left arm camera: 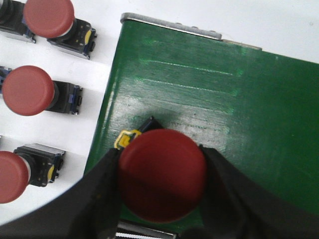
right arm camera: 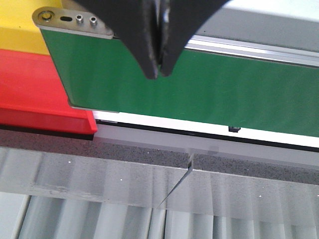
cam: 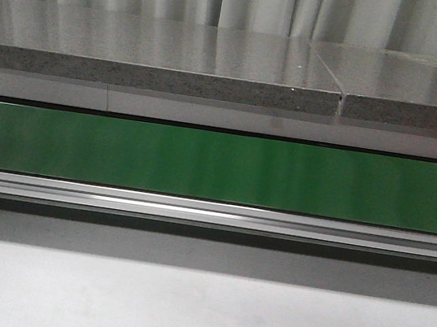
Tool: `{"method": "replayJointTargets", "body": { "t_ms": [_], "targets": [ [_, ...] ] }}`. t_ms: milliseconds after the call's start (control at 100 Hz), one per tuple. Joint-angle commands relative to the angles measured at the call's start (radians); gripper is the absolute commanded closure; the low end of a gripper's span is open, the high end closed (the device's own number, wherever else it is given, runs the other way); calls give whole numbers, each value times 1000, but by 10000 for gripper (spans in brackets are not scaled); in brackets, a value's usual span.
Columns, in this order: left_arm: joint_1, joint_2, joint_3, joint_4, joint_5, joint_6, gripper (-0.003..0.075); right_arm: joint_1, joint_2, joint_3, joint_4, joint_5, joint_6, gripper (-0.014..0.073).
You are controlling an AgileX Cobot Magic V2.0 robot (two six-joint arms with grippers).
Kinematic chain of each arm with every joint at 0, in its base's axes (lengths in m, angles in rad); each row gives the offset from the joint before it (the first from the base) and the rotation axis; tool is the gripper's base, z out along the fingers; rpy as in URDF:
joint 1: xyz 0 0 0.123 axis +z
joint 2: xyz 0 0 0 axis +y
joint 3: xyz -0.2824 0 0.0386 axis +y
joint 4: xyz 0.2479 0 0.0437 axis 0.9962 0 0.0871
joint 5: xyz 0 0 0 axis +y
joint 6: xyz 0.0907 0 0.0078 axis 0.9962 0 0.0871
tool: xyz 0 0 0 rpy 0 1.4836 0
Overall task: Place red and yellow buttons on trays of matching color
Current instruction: 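Carry the red button onto the green belt and open the left gripper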
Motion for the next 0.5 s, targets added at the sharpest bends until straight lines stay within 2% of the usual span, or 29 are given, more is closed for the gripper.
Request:
{"method": "replayJointTargets", "body": {
  "t_ms": [0,80,150,340,410,490],
  "targets": [
    [-5,-21,-35,-2,-51,-1,612,0,-15,-10,-13,-80,-2,662],
    [-5,-13,-35,-17,-51,-1,575,0,-15,-10,-13,-80,-2,662],
    [-5,-10,-35,-20,-51,0,505,0,-15,-10,-13,-80,-2,662],
    [-5,-8,-35,-74,-53,79,225,0,-15,-10,-13,-80,-2,662],
    [-5,-8,-39,-118,-53,105,175,0,-15,-10,-13,-80,-2,662],
    [-7,-8,-55,-134,-47,107,168,0,-15,-10,-13,-80,-2,662]
  ]
}}
